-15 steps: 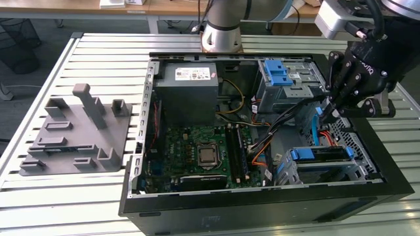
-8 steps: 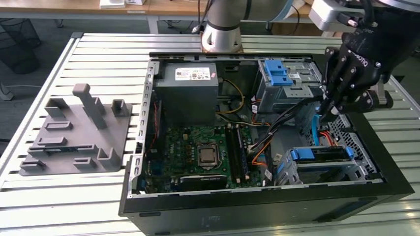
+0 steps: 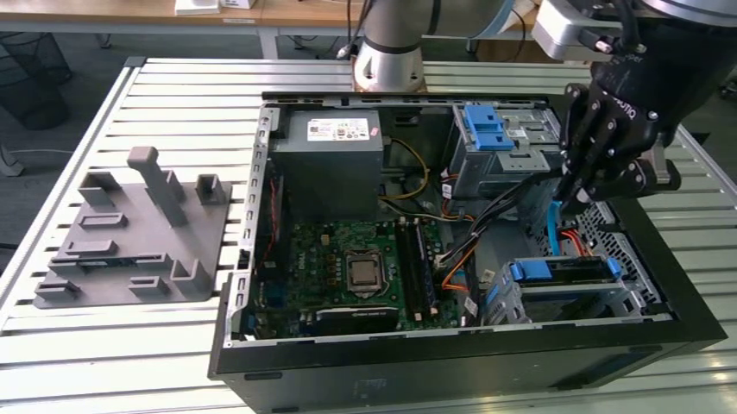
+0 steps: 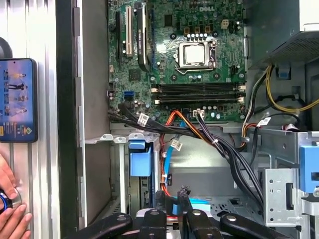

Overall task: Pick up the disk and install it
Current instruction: 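Insert the second disk wire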

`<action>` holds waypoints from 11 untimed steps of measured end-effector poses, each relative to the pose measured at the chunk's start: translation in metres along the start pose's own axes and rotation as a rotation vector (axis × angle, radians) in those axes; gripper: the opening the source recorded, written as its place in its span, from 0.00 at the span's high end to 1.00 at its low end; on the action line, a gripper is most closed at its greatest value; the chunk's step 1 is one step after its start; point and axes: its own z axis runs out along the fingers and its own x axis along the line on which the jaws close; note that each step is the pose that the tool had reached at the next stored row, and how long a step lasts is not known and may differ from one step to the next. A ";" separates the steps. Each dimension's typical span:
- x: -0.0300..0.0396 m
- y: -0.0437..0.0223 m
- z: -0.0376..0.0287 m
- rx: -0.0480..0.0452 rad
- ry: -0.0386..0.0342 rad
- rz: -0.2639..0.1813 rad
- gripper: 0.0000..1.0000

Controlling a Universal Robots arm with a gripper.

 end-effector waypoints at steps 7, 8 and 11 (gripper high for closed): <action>-0.0009 0.0000 0.0076 0.0066 0.0007 0.001 0.76; -0.0010 0.0000 0.0088 0.0077 0.0014 0.001 0.76; -0.0011 -0.0015 0.0108 0.0081 0.0019 0.002 0.84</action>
